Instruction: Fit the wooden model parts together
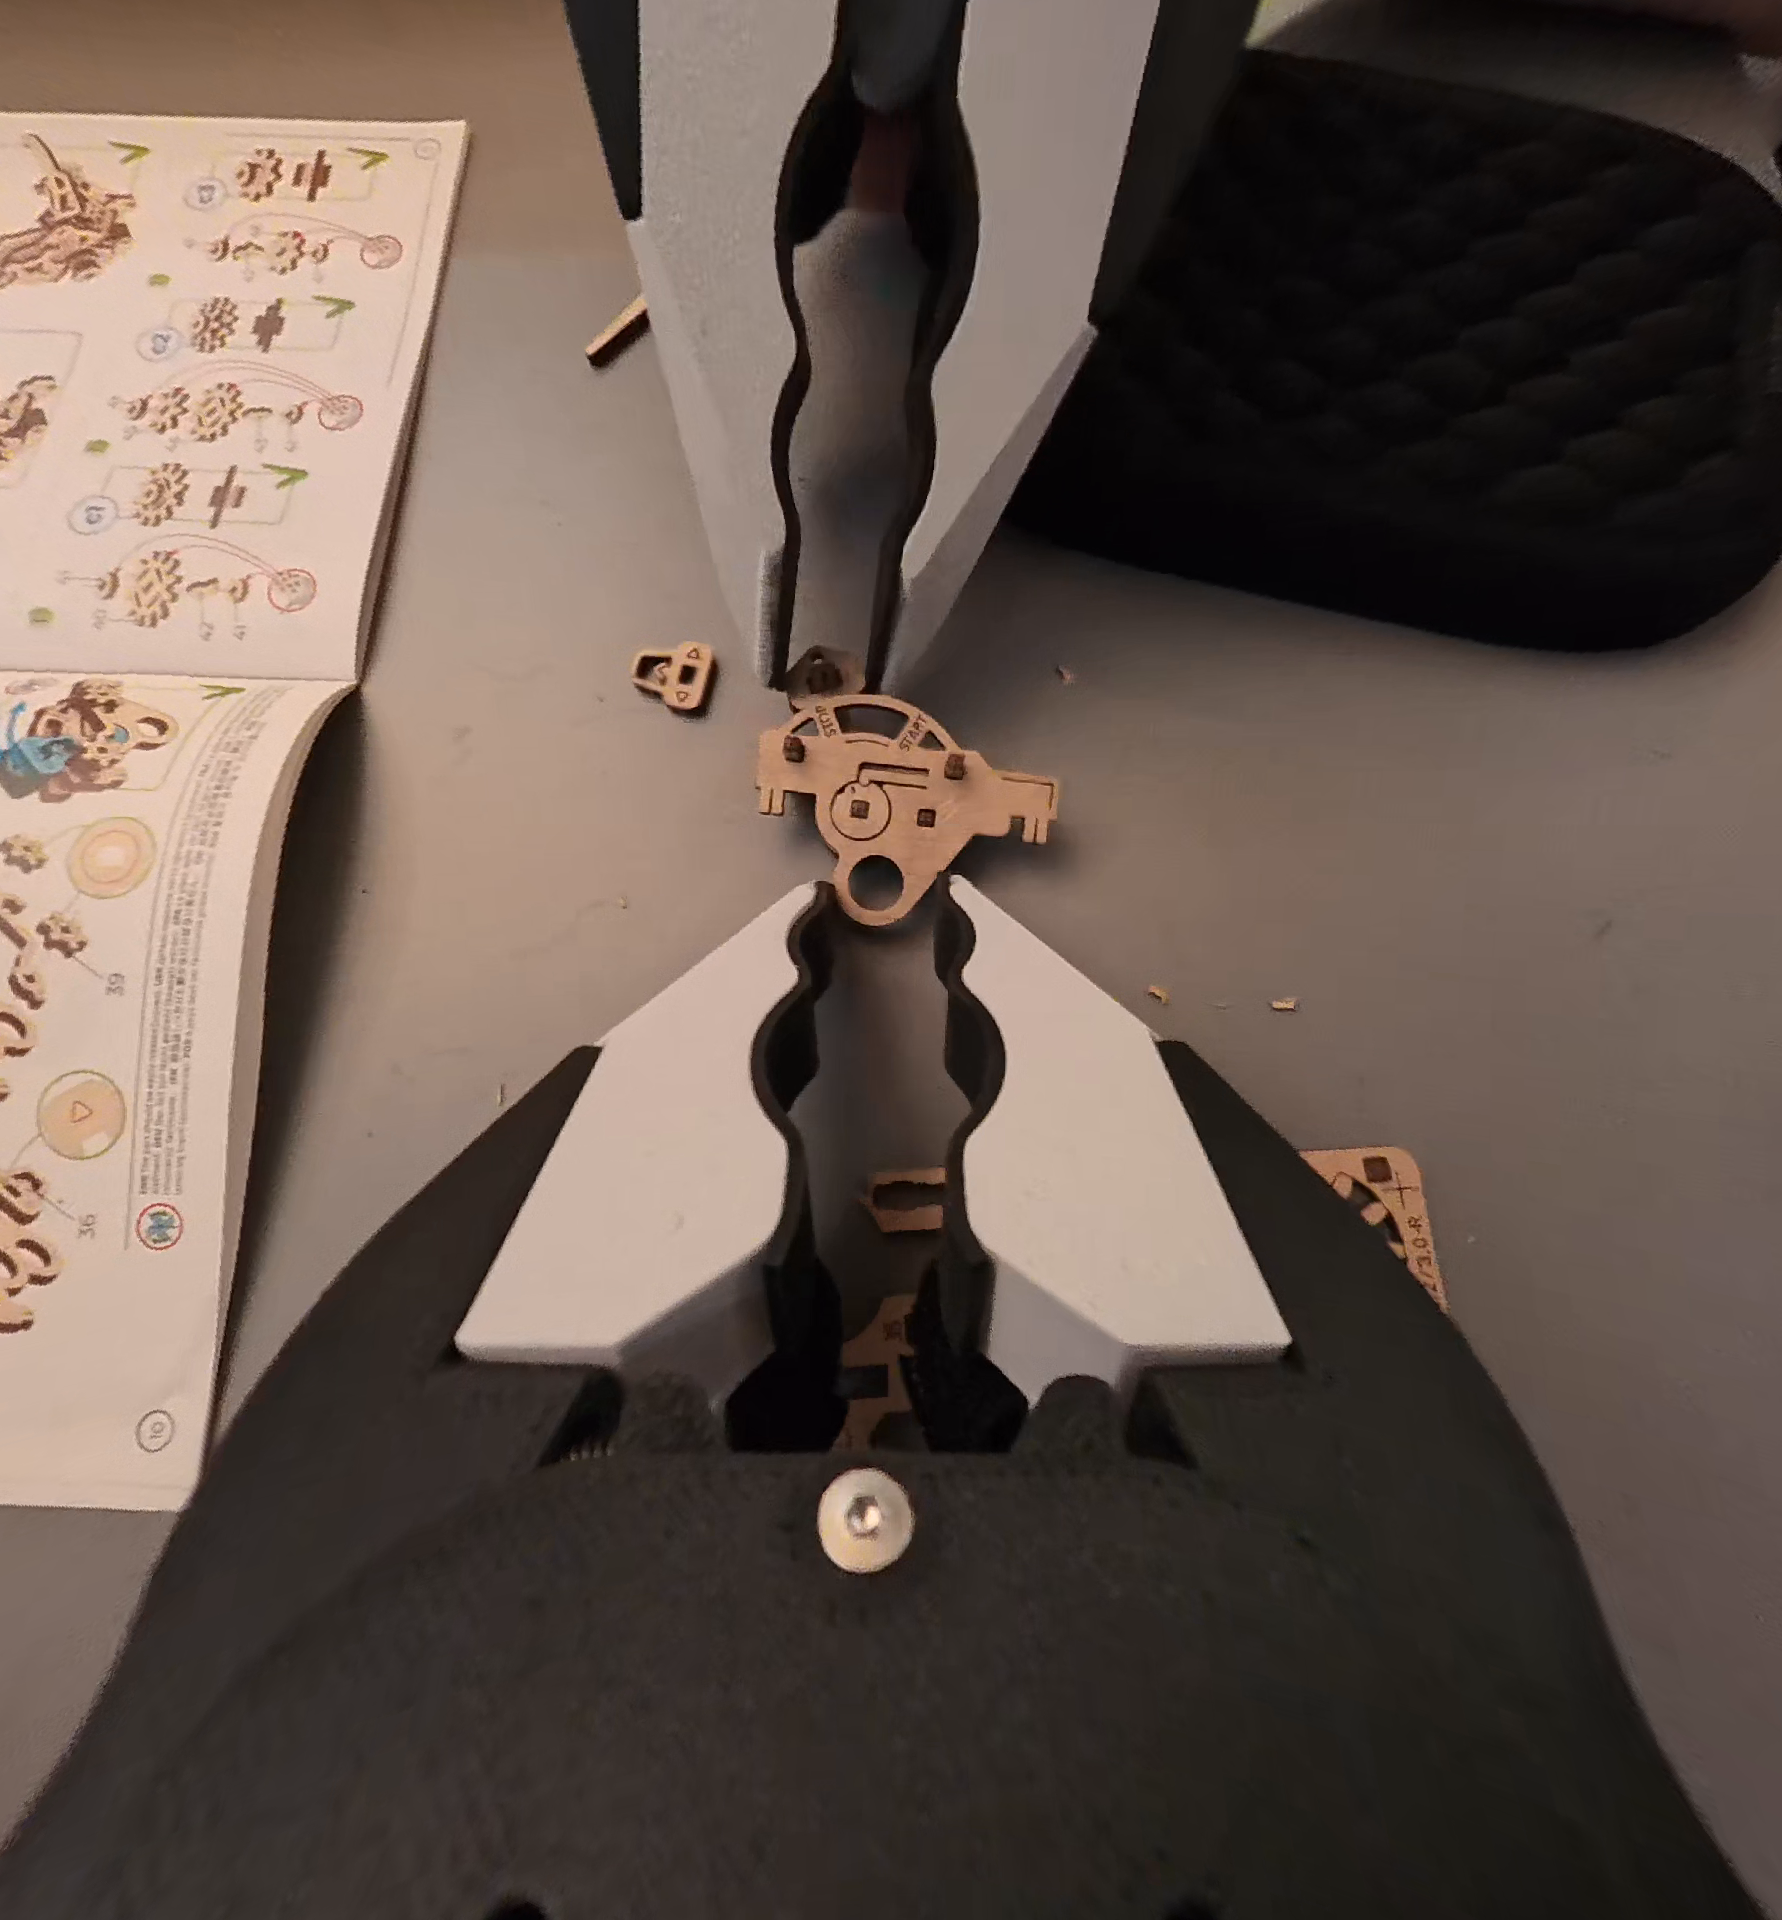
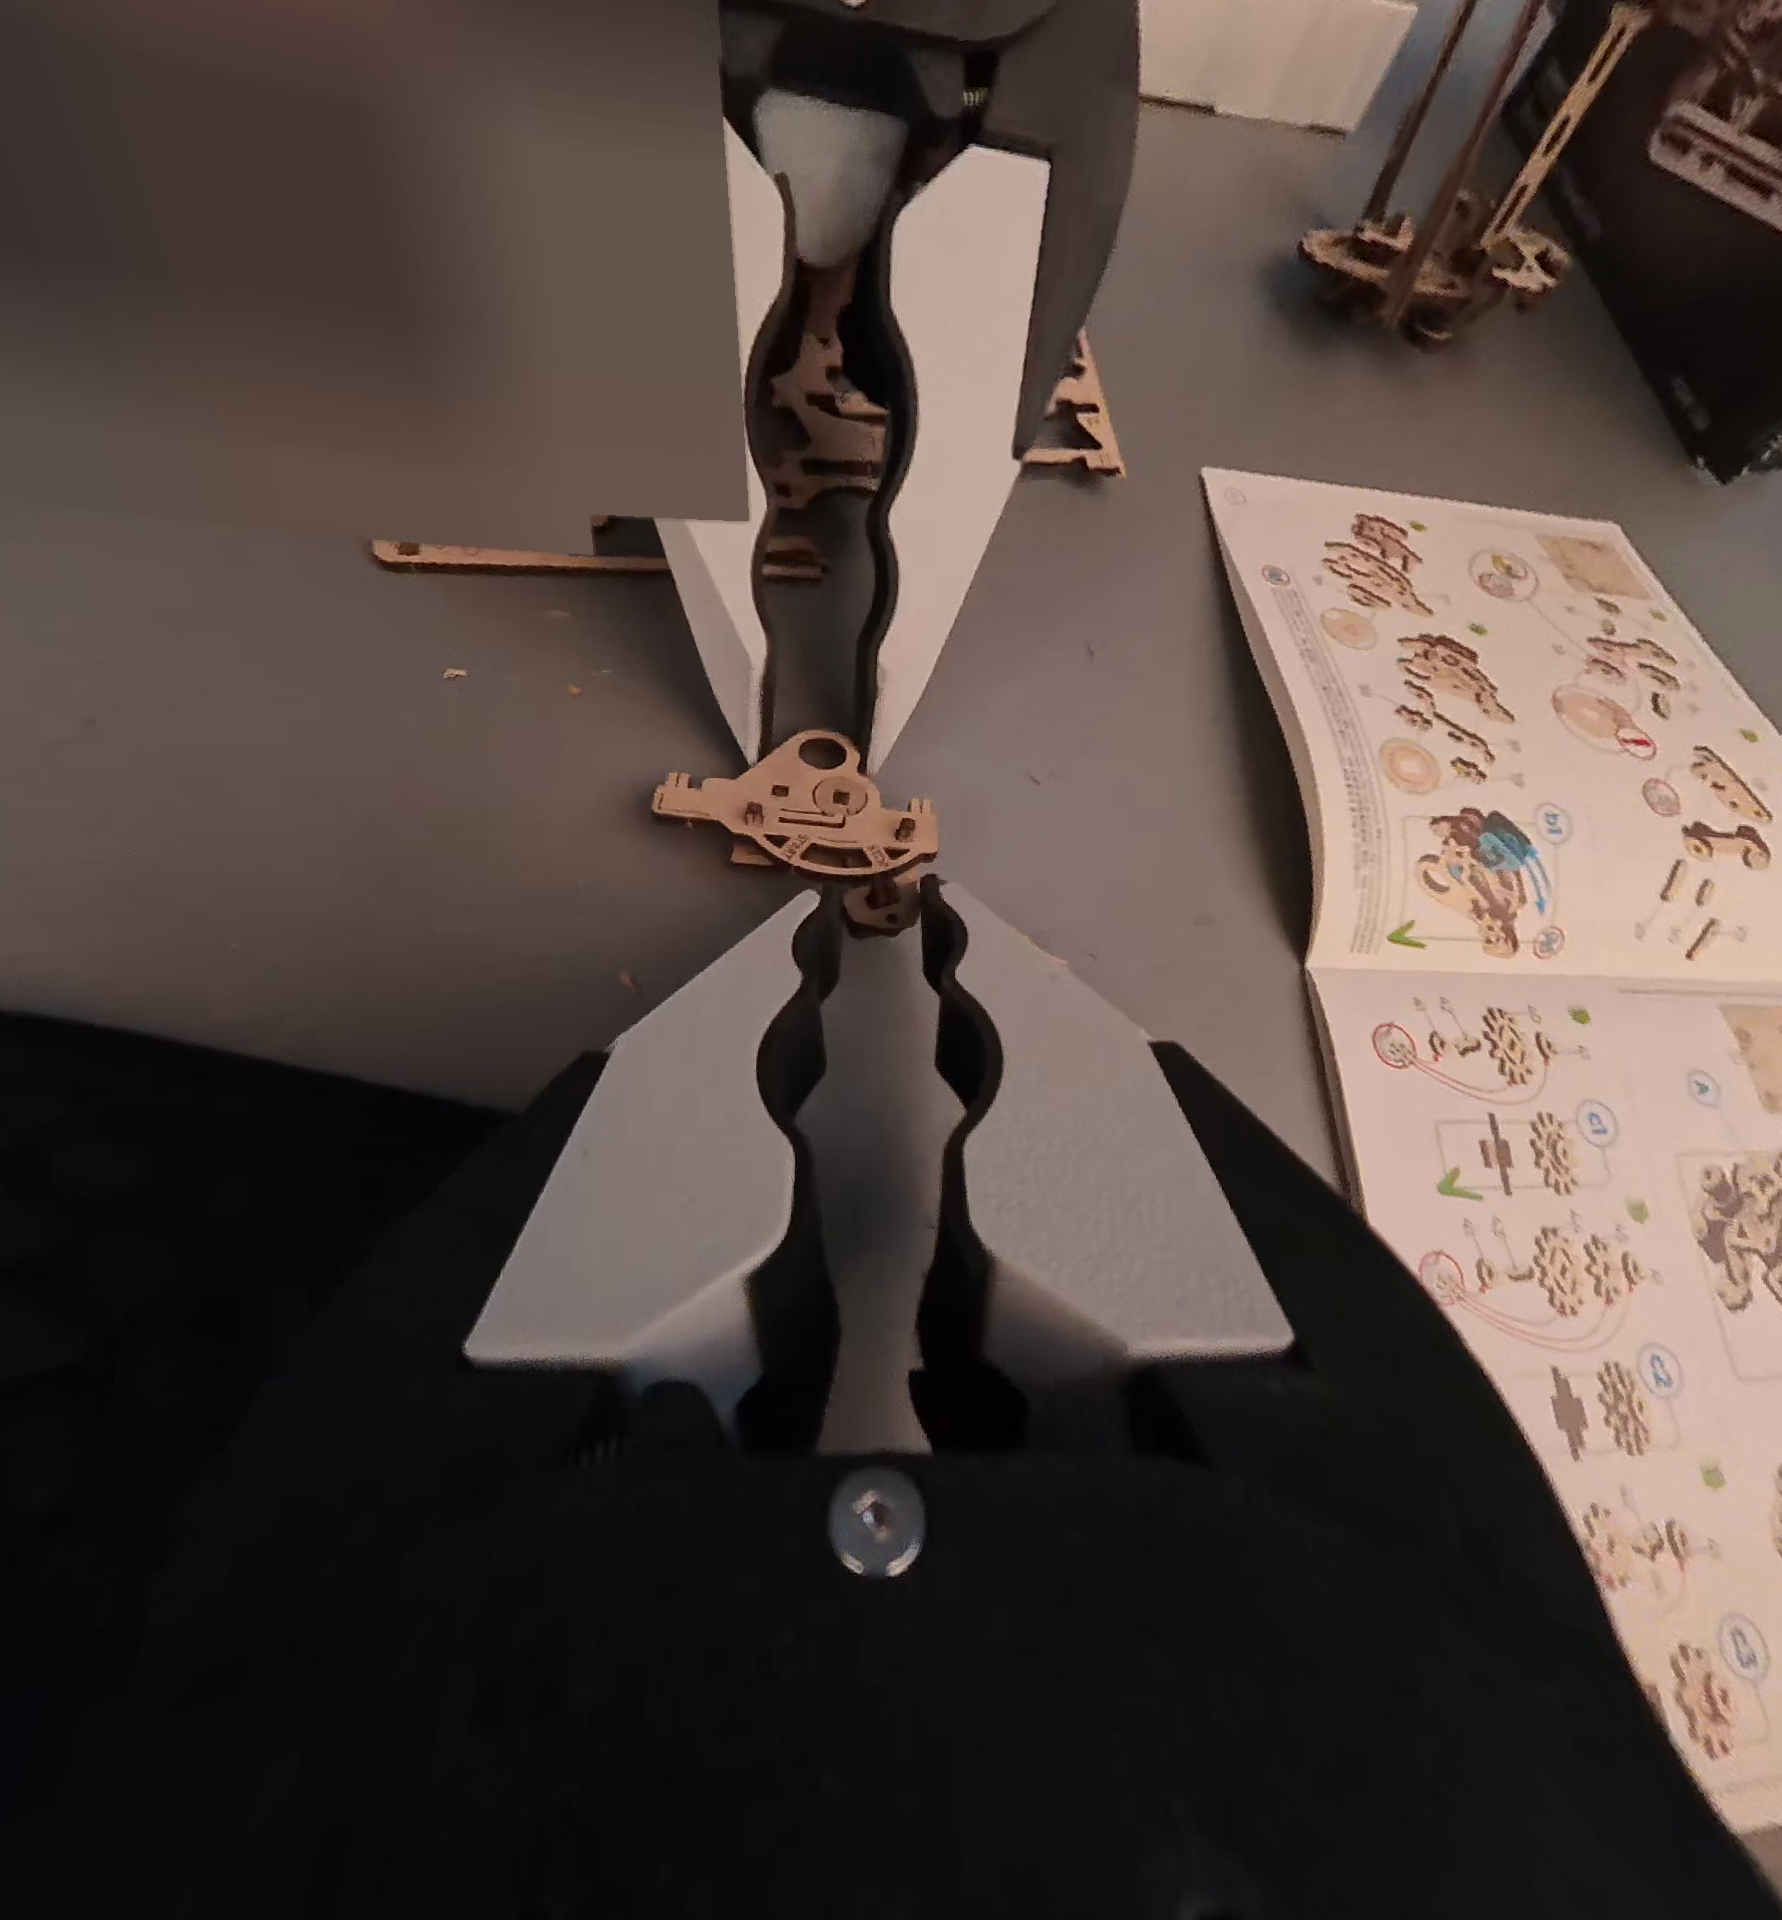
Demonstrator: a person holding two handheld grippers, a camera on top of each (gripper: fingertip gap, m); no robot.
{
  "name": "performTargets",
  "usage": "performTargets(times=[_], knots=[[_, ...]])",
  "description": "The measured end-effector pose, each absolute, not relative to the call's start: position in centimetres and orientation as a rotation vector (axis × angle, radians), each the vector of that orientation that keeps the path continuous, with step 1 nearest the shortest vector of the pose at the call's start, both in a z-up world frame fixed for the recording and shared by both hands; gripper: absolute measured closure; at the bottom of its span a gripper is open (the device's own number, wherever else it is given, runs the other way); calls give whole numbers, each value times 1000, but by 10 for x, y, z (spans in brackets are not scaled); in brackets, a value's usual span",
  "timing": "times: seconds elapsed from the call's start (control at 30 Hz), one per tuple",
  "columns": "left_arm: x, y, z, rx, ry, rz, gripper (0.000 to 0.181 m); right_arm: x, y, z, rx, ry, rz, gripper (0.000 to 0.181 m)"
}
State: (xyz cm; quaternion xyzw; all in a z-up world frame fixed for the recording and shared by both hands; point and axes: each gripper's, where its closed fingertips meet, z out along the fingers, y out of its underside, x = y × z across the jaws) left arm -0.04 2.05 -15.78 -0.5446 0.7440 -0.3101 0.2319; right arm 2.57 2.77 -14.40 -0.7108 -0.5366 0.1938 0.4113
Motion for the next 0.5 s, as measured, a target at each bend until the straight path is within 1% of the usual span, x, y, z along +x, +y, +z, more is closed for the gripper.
performTargets(times=[0.03,0.17,0.37,0.4,0.47,0.5], knots=[[-1,19,-158,-1483,2059,-848,164,25,26,-142,-1774,-1352,510,168],[-4,9,-158,-1437,2112,-884,165,19,17,-133,-1716,-1361,618,168],[-2,13,-158,-1442,2086,-850,166,23,23,-136,-1744,-1330,616,168],[-1,16,-156,-1445,2065,-835,166,25,26,-138,-1768,-1310,609,167],[2,24,-149,-1438,2000,-806,167,34,36,-141,-1845,-1235,587,155],[3,29,-144,-1430,1960,-788,167,37,38,-141,-1872,-1205,594,153]])
